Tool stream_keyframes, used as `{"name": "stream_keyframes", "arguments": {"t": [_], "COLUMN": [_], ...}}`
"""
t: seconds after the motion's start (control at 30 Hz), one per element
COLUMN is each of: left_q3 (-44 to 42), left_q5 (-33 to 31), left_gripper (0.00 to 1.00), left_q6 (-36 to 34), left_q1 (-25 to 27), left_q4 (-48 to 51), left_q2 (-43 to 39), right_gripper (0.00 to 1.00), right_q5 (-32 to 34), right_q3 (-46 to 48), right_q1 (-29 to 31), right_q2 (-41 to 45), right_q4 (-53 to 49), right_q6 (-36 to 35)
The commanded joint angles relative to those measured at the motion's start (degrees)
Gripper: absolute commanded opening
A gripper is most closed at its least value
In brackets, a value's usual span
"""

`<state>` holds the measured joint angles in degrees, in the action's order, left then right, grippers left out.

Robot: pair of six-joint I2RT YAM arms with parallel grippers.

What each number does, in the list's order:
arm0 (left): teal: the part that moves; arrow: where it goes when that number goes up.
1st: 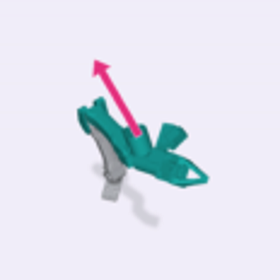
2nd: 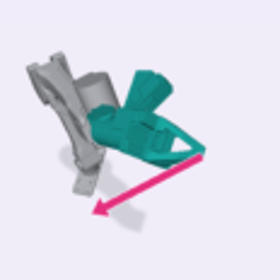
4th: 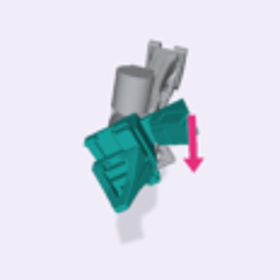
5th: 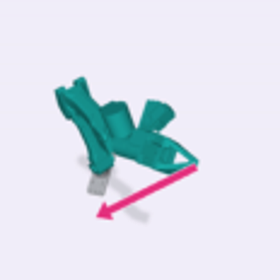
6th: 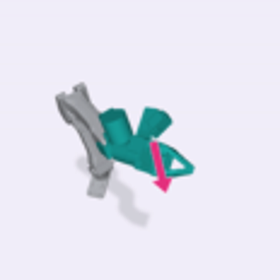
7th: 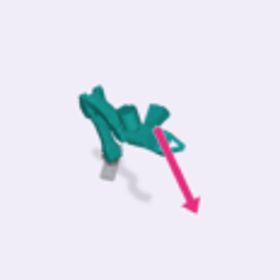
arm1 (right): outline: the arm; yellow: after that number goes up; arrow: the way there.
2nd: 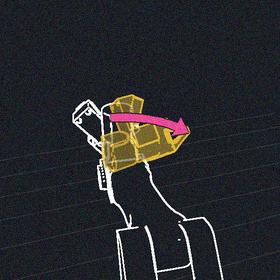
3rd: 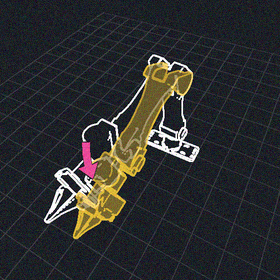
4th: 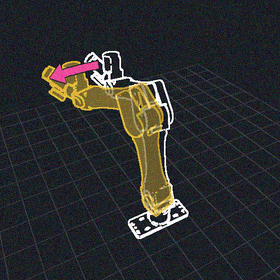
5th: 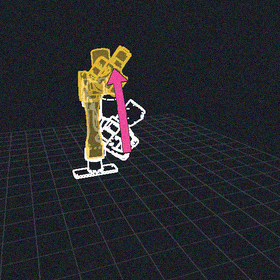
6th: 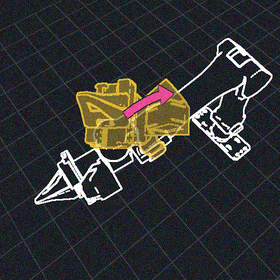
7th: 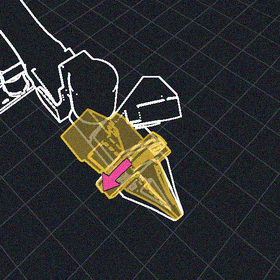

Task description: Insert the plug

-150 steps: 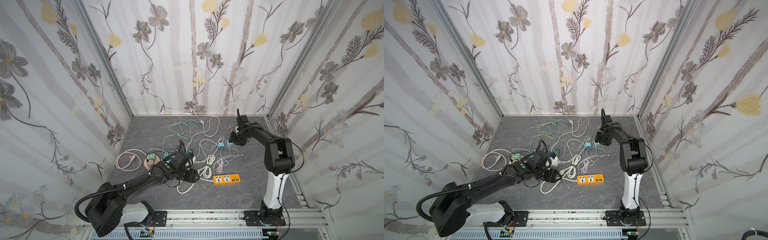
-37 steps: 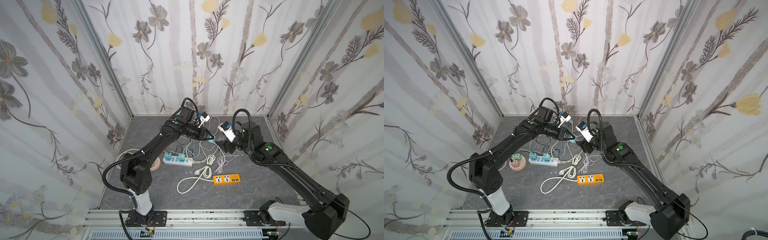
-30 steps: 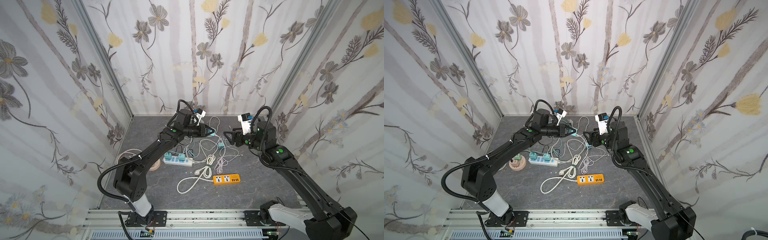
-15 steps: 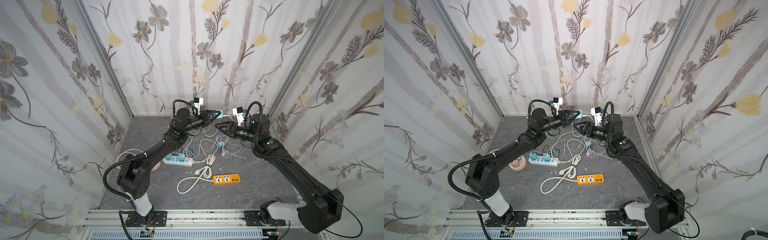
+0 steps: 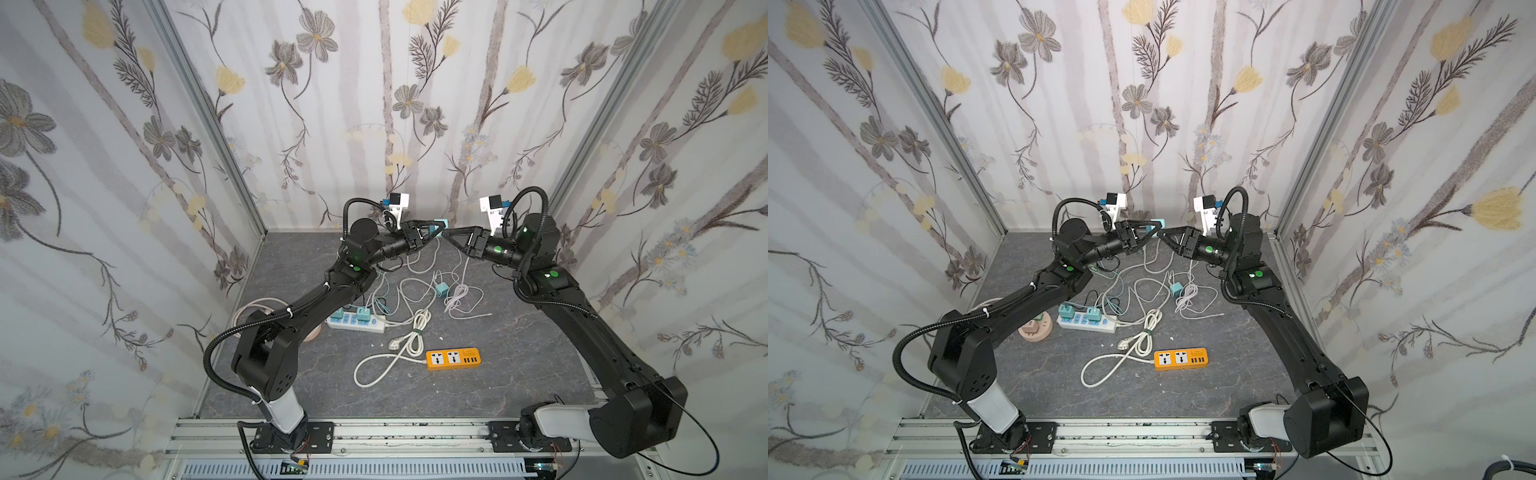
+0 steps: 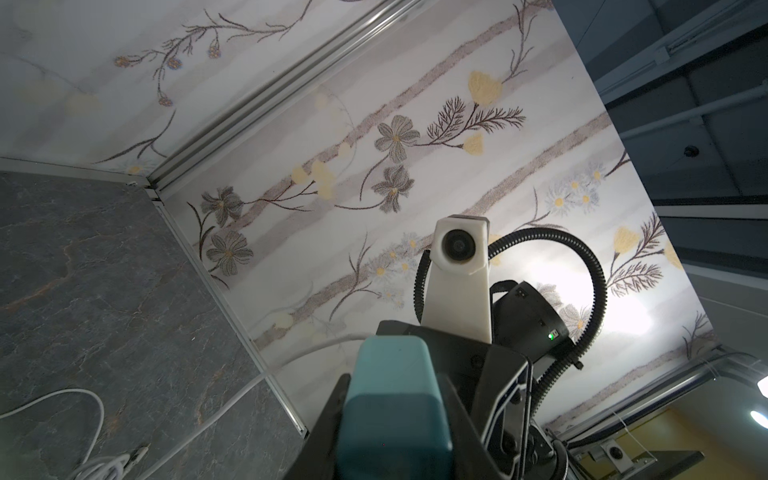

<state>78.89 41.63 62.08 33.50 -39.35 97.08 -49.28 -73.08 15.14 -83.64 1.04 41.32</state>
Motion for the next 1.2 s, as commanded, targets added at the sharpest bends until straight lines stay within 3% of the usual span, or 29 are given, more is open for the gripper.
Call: {"name": "stream_keyframes", "arguments": {"t": [0.0,0.1,0.27,0.4,0.63,0.8,0.87,1.03,1.17], "left_q3": [0.99,2.41,2.89,3.29,3.99,3.99,3.99,3.99,3.99], "left_q5": [6.07,8.57,12.69,13.7,14.79,11.11,10.23,11.71,13.7], "left_gripper": [0.0,0.0,0.0,0.0,0.0,0.0,0.0,0.0,0.0], "left_q6": [-10.35,-10.94,-3.06,-3.63,-3.07,-7.62,-10.72,-9.41,-5.34], "left_q1": [-1.1,-1.42,-1.24,-1.22,-0.98,-1.31,-1.35,-1.24,-1.25], "left_q4": [3.24,3.36,-6.58,-4.19,-3.91,2.84,6.6,4.28,-0.97], "left_q2": [-1.23,-0.46,1.64,1.69,1.91,1.21,0.98,1.12,1.58], "right_gripper": [0.57,0.57,0.59,0.6,0.59,0.6,0.62,0.61,0.58], "right_q5": [-8.99,-10.46,-10.55,-8.13,-11.07,-16.08,-15.25,-14.0,-12.19], "right_q3": [-0.79,0.98,-1.71,-7.15,-11.98,-13.72,-12.13,-8.64,-12.25], "right_q1": [-2.46,-4.47,-4.81,-4.85,-4.96,-5.18,-5.38,-5.47,-5.43], "right_q2": [2.18,4.63,4.71,1.11,-4.2,-1.78,0.5,0.16,-5.7], "right_q4": [-14.09,-16.97,-15.17,-20.75,-23.08,-23.72,-23.79,-17.54,-21.07], "right_q6": [-13.81,-15.93,-17.62,-22.35,-24.47,-26.82,-28.4,-21.99,-21.89]}}
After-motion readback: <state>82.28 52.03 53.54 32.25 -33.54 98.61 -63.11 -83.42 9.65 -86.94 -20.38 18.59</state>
